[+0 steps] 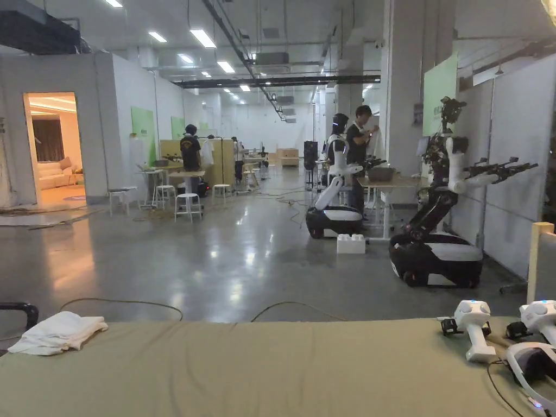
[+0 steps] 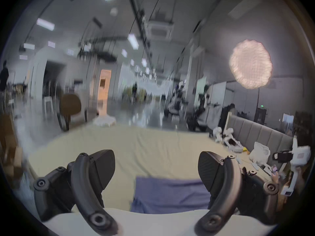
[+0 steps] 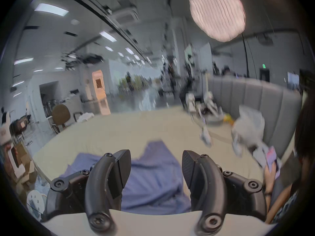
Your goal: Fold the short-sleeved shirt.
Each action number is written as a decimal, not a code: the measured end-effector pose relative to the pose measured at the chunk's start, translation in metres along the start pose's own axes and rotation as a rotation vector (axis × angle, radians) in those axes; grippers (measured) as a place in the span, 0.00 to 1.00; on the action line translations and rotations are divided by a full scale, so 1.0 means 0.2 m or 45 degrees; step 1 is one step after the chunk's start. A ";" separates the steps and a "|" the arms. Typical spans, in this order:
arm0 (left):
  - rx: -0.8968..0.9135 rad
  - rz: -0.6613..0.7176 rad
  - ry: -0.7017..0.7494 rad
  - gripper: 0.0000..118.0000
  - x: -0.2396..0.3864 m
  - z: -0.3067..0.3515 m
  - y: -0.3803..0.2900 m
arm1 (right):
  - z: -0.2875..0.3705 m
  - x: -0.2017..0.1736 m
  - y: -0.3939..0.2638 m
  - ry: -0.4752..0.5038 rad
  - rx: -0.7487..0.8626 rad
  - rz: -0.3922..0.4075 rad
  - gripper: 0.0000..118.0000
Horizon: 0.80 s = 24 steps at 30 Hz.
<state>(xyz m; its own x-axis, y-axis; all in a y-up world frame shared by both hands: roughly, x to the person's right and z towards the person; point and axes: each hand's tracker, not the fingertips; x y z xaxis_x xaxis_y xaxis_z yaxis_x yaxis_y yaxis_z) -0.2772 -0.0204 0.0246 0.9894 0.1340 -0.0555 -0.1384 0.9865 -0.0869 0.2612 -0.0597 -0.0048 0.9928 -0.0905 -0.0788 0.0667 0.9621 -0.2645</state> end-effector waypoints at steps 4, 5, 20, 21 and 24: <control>0.201 -0.196 0.052 0.87 0.22 0.22 0.20 | 0.17 -0.18 0.20 0.065 0.223 0.084 0.57; 0.231 -0.218 0.082 0.87 0.26 0.26 0.22 | 0.20 -0.21 0.22 0.062 0.249 0.088 0.57; 0.227 -0.245 0.040 0.00 0.43 0.43 0.30 | 0.32 -0.42 0.25 0.126 0.304 0.177 0.00; 0.225 -0.240 0.035 0.00 0.43 0.43 0.30 | 0.31 -0.42 0.25 0.133 0.296 0.177 0.00; 0.214 -0.222 0.021 0.00 0.43 0.42 0.30 | 0.30 -0.43 0.25 0.140 0.294 0.177 0.00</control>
<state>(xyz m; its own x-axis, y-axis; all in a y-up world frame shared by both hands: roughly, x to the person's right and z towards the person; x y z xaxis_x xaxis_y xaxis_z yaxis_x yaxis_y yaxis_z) -0.1974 0.0586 0.0976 0.9967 -0.0402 -0.0703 0.0451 0.9965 0.0697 0.1845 0.0113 0.0469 0.9781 0.0310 -0.2060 -0.0357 0.9992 -0.0190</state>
